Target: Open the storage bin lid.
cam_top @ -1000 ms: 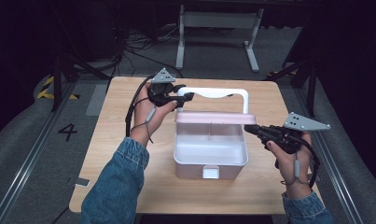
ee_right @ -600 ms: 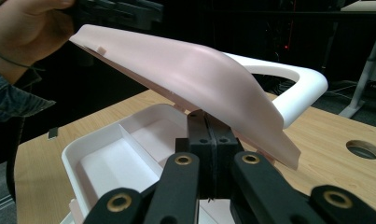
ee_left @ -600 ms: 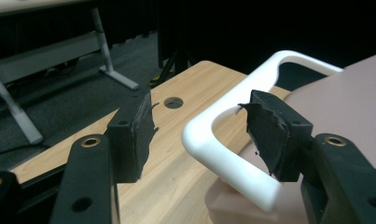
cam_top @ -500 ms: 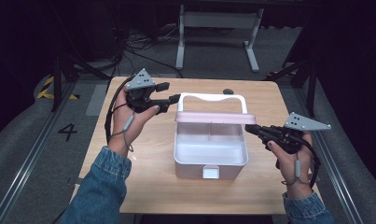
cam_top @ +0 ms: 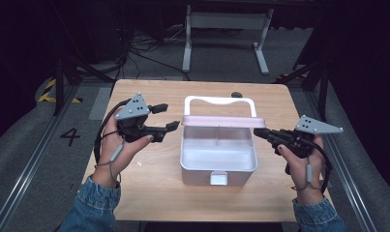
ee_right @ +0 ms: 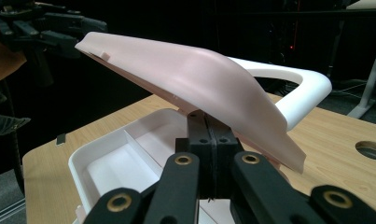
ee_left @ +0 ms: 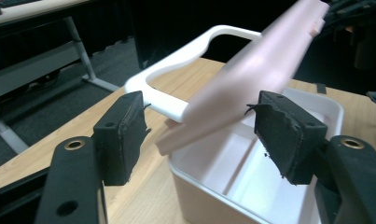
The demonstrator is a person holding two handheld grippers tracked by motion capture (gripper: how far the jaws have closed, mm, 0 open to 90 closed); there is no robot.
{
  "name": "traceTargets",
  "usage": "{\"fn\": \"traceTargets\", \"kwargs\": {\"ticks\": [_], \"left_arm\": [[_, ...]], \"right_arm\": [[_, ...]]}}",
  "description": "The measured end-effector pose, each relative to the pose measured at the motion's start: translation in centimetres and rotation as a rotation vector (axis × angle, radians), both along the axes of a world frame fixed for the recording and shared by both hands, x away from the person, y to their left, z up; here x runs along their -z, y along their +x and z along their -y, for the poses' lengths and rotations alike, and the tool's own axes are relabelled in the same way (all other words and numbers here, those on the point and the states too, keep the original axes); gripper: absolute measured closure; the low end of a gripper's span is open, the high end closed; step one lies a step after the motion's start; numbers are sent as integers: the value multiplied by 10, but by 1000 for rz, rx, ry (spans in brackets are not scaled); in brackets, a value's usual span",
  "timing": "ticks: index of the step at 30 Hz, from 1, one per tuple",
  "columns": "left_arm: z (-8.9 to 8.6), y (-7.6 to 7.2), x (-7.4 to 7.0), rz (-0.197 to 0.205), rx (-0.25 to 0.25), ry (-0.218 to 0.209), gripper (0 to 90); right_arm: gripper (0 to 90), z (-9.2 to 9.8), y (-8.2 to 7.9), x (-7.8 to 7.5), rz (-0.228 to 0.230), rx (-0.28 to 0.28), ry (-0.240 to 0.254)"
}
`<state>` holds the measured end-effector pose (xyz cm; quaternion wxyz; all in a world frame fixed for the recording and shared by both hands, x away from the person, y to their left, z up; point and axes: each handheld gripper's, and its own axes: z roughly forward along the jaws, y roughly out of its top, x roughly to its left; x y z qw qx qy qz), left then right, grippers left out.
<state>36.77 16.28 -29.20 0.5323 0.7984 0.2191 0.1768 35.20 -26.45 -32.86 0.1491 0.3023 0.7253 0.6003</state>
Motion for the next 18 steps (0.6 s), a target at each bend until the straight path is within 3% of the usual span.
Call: {"fn": "traceTargets", "kwargs": {"ticks": [6,18], "left_arm": [[10,-2,10,7,13,15,315],[35,4,19,9,10,-11,308]], "right_arm": [[900,0,1,0,-2,-4,12],[900,1,2,1,-17,-20,31]]}}
